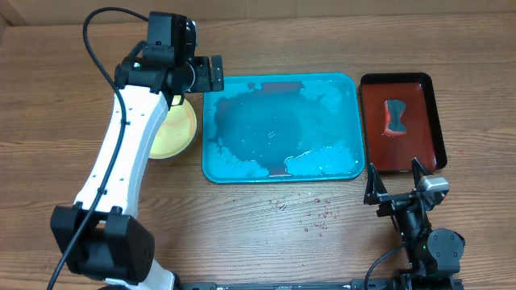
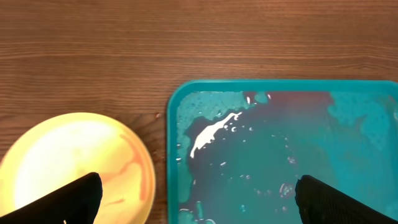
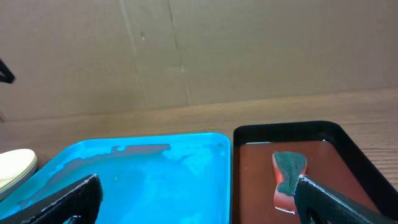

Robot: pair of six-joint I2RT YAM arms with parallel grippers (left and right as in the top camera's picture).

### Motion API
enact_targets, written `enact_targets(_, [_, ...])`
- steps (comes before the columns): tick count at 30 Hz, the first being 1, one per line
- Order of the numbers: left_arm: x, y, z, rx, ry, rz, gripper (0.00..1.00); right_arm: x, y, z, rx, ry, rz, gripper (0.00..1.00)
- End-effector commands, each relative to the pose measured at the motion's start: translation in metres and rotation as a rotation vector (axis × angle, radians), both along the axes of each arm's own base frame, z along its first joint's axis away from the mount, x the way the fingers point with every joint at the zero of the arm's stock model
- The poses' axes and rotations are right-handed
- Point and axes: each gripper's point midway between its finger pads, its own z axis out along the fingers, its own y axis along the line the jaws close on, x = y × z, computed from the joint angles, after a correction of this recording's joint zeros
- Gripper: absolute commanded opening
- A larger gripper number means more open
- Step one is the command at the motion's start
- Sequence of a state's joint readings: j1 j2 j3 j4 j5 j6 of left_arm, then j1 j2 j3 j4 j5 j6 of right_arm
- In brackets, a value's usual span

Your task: Clean dirty plates on tray and stack at the side

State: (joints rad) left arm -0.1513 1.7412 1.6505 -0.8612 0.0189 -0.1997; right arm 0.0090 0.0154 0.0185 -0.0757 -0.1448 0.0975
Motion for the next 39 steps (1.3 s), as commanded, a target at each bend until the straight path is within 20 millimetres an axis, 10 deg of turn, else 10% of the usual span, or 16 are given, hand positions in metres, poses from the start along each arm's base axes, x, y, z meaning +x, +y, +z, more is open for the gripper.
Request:
enact_targets(1, [-0.019, 0.009, 0.059, 0.046, -0.146, -0.014, 1.00, 0.000, 0.000, -0.002, 0.004, -0.003, -0.006, 1.00])
enact_targets(9, [-0.076, 0.034, 0.096, 0.055, -0.384, 0.002, 1.00, 0.000, 0.000, -0.002, 0.004, -0.003, -0.006, 1.00])
enact_targets(21, [-0.181, 0.069, 0.045, 0.020, -0.821, 0.055, 1.00, 0.000, 0.000, -0.002, 0.004, -0.003, -0.006, 1.00])
enact_targets(39, [-0.205, 0.070, -0.039, 0.266, -0.962, -0.056, 1.00, 0.000, 0.000, -0.002, 0.004, -0.003, -0.006, 1.00])
